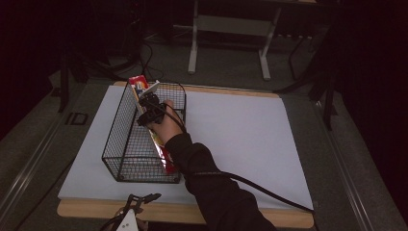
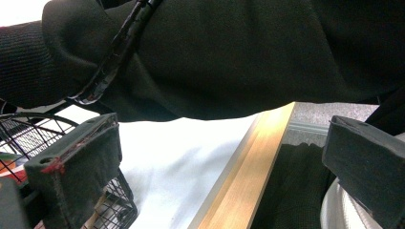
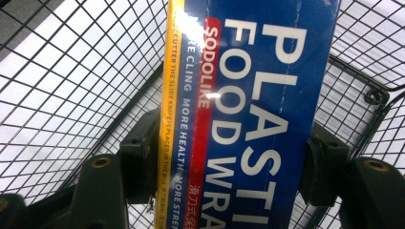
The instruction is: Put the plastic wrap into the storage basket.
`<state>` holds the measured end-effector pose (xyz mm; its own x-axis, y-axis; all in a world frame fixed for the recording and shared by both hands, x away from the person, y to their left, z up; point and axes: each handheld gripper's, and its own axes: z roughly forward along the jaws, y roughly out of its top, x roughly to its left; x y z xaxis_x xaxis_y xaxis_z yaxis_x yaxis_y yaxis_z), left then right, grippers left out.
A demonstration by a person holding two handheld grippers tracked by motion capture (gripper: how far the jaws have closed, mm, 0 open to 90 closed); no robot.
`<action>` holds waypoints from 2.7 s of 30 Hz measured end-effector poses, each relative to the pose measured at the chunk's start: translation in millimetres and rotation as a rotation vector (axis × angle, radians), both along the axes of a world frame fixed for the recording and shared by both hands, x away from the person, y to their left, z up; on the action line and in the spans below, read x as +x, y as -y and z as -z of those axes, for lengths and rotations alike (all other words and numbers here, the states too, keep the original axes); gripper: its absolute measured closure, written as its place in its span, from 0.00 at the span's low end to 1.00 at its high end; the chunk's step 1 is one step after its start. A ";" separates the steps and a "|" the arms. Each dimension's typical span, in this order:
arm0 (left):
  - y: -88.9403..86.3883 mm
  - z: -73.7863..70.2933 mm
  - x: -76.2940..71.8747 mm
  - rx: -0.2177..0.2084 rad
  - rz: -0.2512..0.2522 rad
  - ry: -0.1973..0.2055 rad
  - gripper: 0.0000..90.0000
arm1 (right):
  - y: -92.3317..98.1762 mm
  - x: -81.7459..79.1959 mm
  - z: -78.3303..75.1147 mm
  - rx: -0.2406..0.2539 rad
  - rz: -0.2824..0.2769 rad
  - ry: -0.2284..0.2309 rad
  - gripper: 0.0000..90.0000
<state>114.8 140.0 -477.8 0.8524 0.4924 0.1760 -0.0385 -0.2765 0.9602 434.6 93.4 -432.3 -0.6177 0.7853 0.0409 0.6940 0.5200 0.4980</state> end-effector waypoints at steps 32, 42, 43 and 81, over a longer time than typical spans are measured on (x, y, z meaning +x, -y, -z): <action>4.3 4.2 3.2 0.025 0.002 -0.020 0.00 | 78.5 -37.2 -36.3 0.139 -0.190 0.080 0.15; 5.6 4.0 4.4 0.025 0.003 -0.020 0.00 | 124.3 -53.4 -44.7 0.163 -0.185 0.134 0.16; 5.7 4.1 4.7 0.025 0.003 -0.021 0.00 | 129.3 -55.2 -44.2 0.176 -0.183 0.135 0.16; 8.9 5.5 6.4 0.034 0.007 -0.029 0.00 | 270.6 -119.7 10.7 0.216 -0.128 0.196 0.18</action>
<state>121.2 131.1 -483.3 0.8609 0.4806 0.1672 -0.0124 -0.3087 0.9511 314.9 -177.2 -443.1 -0.7235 0.6869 0.0690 0.5100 0.4645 0.7239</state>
